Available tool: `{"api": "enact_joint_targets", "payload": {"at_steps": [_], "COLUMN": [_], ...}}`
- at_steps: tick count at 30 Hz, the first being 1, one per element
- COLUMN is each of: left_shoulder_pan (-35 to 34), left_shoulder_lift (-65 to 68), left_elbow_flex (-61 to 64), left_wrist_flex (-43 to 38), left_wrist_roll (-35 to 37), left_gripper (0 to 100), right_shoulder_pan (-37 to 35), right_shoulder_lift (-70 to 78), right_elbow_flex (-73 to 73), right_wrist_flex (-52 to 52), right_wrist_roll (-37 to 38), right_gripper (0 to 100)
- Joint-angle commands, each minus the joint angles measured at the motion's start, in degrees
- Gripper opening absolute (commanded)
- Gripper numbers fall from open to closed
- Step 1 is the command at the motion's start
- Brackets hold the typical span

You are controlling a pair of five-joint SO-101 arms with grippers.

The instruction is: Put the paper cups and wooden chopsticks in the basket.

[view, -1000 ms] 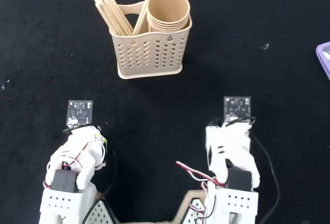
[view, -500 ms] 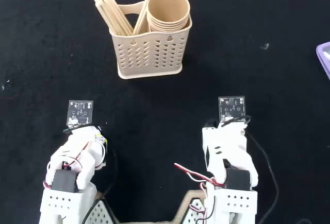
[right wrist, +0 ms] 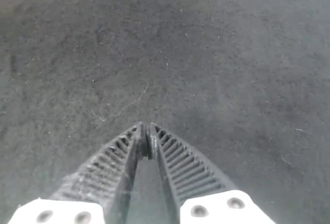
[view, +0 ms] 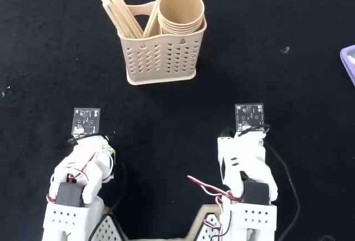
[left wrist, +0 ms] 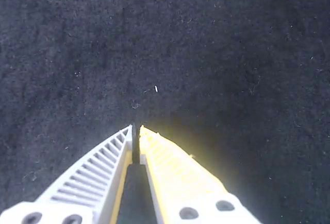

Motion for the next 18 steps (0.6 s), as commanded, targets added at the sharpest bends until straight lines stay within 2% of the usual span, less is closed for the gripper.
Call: {"api": "enact_joint_targets", "payload": {"at_steps": [1,8,13,18], "left_shoulder_pan": [0.57,0.57,0.57,0.04], "left_shoulder_lift": [-0.62,-0.62,-0.62,-0.62], "left_elbow_flex": [1.36,1.36,1.36,1.36], "left_wrist_flex": [0.18,0.18,0.18,0.18], "left_wrist_roll": [0.44,0.44,0.62,0.62], "left_gripper": [3,3,3,3], "right_shoulder_pan": [-0.79,-0.88,-1.05,-0.79], "right_shoulder_lift": [0.22,0.4,-0.22,-0.22], "right_elbow_flex": [0.04,0.04,0.04,0.04], "right_wrist_flex": [0.18,0.44,11.87,14.86], "right_wrist_roll": [0.35,0.35,0.09,0.09], "right_gripper": [1.5,1.3,1.5,1.5]}}
